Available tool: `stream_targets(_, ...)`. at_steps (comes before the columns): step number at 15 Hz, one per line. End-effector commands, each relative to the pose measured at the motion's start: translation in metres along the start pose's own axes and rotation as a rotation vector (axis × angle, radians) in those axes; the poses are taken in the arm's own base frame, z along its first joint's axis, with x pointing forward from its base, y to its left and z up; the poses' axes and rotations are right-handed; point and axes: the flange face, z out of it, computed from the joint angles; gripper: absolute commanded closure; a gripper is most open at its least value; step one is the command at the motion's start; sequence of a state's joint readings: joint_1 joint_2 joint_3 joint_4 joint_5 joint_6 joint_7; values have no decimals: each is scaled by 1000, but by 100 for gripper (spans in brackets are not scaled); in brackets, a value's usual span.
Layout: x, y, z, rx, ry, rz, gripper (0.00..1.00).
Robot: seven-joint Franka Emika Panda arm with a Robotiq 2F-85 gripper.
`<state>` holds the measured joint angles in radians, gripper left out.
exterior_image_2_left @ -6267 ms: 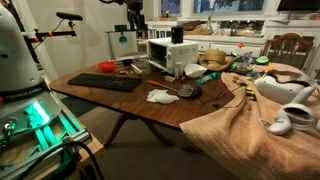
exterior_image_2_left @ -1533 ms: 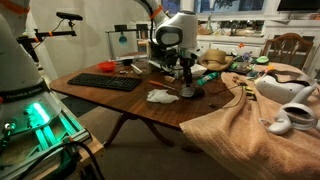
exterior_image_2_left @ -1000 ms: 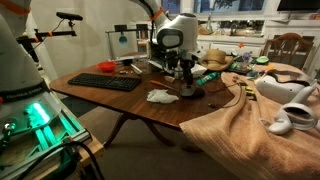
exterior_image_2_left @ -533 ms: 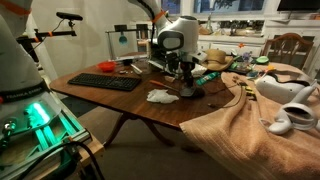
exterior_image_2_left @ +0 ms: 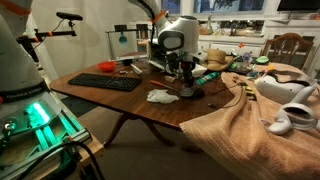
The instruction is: Put the metal lid on the salt cellar
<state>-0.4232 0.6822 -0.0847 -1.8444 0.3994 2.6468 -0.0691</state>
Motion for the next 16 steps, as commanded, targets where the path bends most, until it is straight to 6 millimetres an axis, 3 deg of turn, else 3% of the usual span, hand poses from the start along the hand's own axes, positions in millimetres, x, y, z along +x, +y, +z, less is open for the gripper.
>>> stream_targets(1, 1, 3, 7, -17, -21, -27, 35)
stream_targets(5, -1, 3, 9, -43, -30, -65, 39)
stream_targets(8, -2, 2, 9, -63, -34, -97, 50)
stream_targets(9, -2, 4, 9, -75, -34, -110, 60)
stream_targets(10, -1, 4, 9, -83, -35, -118, 63)
stream_targets(12, -1, 4, 8, -100, -35, -138, 77)
stream_targets(16, -1, 4, 2, -113, -24, -148, 78)
